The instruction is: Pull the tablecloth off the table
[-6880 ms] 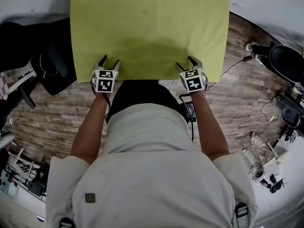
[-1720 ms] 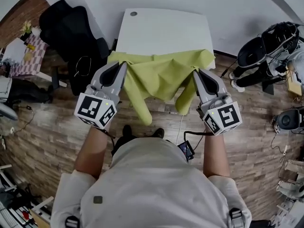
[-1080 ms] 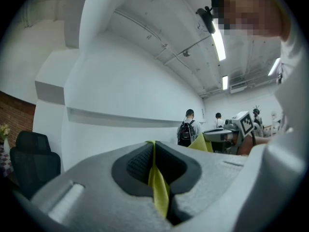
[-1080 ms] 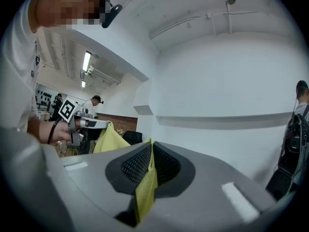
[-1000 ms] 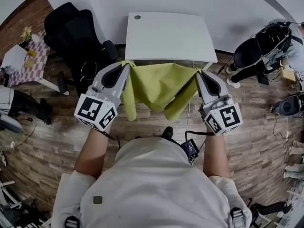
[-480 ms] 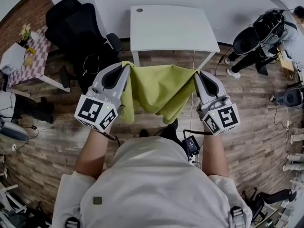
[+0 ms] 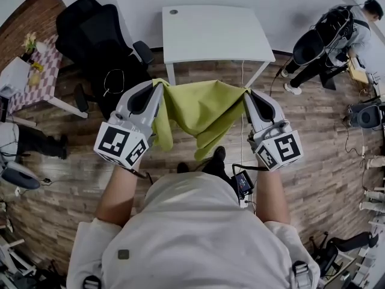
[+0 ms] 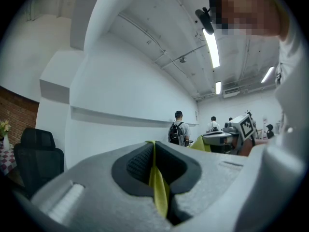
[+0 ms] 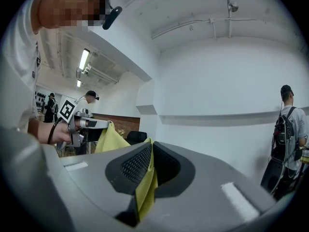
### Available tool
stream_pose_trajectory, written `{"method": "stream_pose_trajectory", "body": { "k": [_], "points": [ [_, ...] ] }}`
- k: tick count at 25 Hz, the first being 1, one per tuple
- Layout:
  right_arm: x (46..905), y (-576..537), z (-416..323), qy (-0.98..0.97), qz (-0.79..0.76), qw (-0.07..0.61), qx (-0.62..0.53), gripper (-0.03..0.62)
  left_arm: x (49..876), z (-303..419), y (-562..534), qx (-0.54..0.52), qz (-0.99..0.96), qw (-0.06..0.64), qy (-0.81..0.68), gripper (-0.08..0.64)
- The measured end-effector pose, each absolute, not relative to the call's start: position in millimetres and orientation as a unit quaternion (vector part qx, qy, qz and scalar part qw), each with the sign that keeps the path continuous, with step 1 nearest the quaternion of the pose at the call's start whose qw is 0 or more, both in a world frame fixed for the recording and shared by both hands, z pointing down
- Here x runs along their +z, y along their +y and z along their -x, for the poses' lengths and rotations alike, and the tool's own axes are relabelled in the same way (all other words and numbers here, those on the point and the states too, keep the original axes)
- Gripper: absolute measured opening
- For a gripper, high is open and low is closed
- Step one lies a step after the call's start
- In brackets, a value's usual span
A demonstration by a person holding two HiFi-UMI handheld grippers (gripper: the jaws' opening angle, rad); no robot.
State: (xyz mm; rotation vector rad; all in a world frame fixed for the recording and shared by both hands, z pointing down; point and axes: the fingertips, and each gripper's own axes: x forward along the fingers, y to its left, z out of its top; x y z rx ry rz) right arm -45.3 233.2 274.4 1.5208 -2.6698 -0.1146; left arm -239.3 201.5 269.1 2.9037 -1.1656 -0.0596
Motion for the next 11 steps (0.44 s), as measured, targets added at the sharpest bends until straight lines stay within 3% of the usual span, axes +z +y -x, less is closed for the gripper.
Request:
{"method": "stream_pose_trajectory", "body": {
  "k": [11],
  "points": [
    [265, 251, 53, -0.866, -0.498, 0.036, -0.043, 0.02, 263, 246, 216, -0.023, -0.93, 0.004, -0.367, 0.009]
  ]
}}
